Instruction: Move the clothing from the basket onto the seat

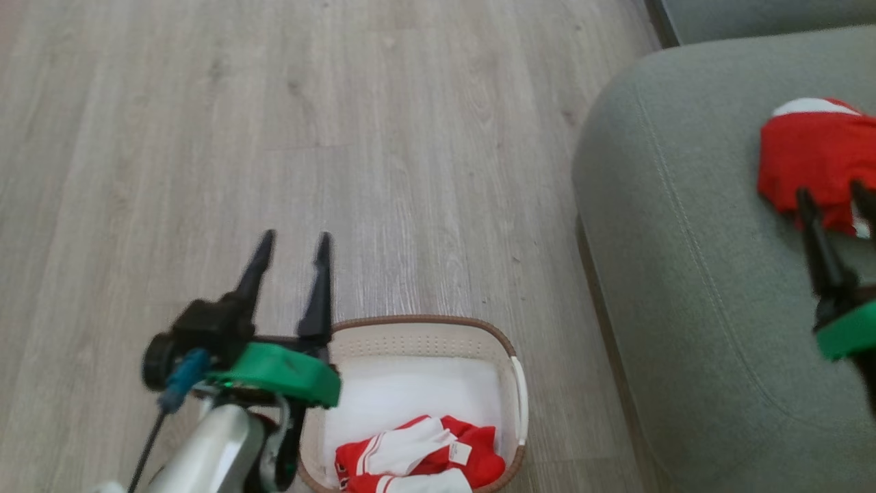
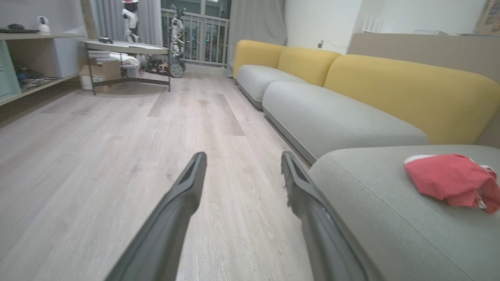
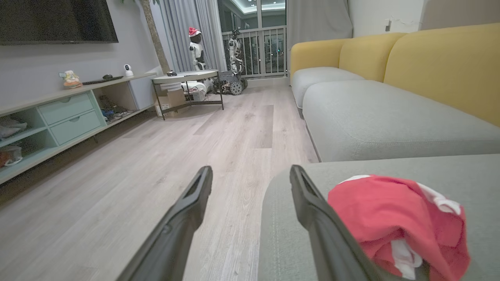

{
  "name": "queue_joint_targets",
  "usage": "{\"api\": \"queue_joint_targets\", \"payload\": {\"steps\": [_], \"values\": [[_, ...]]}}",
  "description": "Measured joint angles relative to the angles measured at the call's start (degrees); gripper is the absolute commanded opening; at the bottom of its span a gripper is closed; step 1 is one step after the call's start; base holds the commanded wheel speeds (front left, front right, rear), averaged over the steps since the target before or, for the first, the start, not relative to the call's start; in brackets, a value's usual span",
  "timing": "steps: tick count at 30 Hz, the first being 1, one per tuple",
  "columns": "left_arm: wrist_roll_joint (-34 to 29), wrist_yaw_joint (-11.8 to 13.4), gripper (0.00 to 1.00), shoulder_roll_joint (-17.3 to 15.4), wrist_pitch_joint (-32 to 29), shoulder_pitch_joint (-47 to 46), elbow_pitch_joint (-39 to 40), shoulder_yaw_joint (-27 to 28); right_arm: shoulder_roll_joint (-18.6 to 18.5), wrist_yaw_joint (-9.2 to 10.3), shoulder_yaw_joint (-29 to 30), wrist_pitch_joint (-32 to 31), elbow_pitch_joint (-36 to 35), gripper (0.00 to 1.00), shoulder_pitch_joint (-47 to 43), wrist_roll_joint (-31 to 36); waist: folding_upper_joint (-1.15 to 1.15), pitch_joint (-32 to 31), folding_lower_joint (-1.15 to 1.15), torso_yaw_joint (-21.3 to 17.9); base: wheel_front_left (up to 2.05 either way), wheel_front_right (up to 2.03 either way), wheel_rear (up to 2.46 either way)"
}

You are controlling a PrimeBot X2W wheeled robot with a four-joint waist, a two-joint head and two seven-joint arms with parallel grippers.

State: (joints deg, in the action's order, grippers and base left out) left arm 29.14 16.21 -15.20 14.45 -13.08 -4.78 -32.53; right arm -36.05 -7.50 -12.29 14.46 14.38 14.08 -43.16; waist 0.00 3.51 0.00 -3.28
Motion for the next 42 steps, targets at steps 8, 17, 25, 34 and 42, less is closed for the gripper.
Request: {"api": "queue_joint_targets", "payload": {"steps": [8,17,25,34,42], "values": [[-5.3,-2.4,1.00,3.1,0.0,5.5,1.9,9.4,8.5,0.00,7.2,0.0,-6.0,1.00,-11.1,5.4,0.00,-1.7,0.00,2.7,0.00,0.00,0.00],[-11.6,-6.4,1.00,7.1,0.0,12.4,2.1,15.3,14.6,0.00,8.7,0.0,-10.2,1.00,-17.2,8.7,0.00,-3.1,0.00,3.7,0.00,0.00,0.00],[-15.1,-9.9,1.00,9.5,0.0,13.4,1.3,18.8,16.1,0.00,8.6,0.0,-13.0,1.00,-18.6,12.9,0.00,-3.1,0.00,3.6,0.00,0.00,0.00],[-16.9,-12.2,1.00,11.5,0.0,13.4,0.6,20.9,16.1,0.00,7.9,0.0,-13.5,1.00,-18.4,13.4,0.00,-2.4,0.00,3.0,0.00,0.00,0.00],[-17.9,-12.7,1.00,11.9,0.0,13.4,0.2,22.0,16.1,0.00,7.5,0.0,-13.5,1.00,-18.4,13.3,0.00,-1.8,0.00,2.7,0.00,0.00,0.00]]}}
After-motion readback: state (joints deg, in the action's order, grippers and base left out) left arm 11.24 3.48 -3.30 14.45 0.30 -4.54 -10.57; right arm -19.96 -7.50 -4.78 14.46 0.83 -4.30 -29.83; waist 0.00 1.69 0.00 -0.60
